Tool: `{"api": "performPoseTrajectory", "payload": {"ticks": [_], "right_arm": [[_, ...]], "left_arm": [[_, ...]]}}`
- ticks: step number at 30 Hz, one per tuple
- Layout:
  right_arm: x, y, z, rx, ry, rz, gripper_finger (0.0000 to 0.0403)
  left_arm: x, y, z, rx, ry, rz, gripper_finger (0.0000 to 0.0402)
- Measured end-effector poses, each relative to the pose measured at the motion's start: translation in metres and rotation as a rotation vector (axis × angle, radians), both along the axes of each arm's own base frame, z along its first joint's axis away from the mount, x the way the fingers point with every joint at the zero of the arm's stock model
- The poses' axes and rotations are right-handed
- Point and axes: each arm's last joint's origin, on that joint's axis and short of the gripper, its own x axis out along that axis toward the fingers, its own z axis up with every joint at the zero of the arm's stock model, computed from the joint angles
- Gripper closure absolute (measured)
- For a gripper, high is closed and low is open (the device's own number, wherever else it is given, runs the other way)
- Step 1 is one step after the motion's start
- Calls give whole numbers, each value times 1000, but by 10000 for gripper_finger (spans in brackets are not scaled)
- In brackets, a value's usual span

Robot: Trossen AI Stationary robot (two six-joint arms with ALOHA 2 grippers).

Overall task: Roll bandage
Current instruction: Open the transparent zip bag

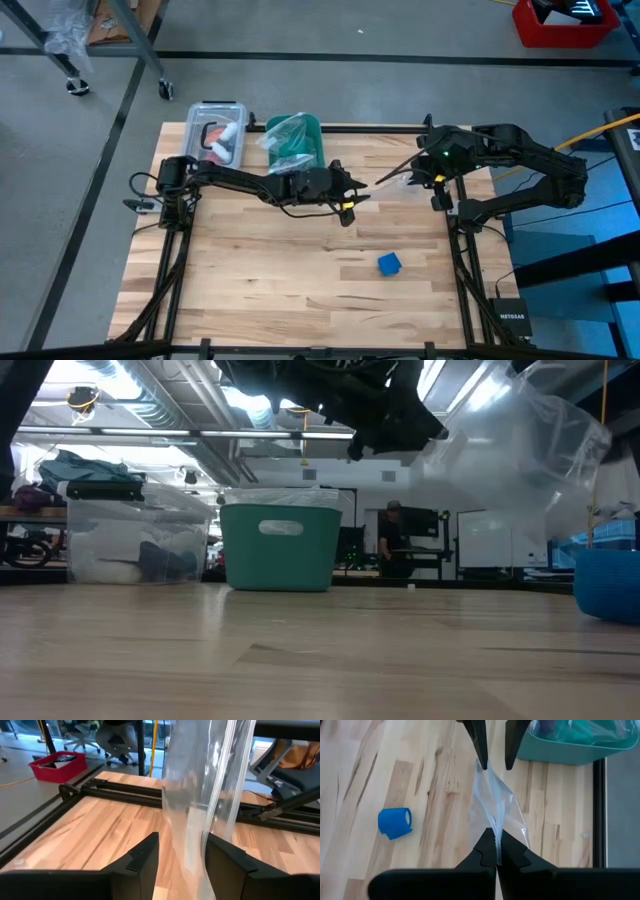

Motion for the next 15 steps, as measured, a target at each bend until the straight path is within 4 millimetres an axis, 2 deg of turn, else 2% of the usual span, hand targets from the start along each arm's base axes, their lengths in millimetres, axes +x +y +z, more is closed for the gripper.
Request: {"api": "performPoseTrajectory", "payload": {"ticks": [3,10,15], "right_arm": [[0,0,1,-1,-11,0,402],[1,0,1,-3,-22,0,402],[2,0,1,-2,-19,1,384]], "left_arm": [[0,0,0,0,4,0,292],[0,0,-1,0,8,0,391],[-3,0,4,0,9,1,399]]}}
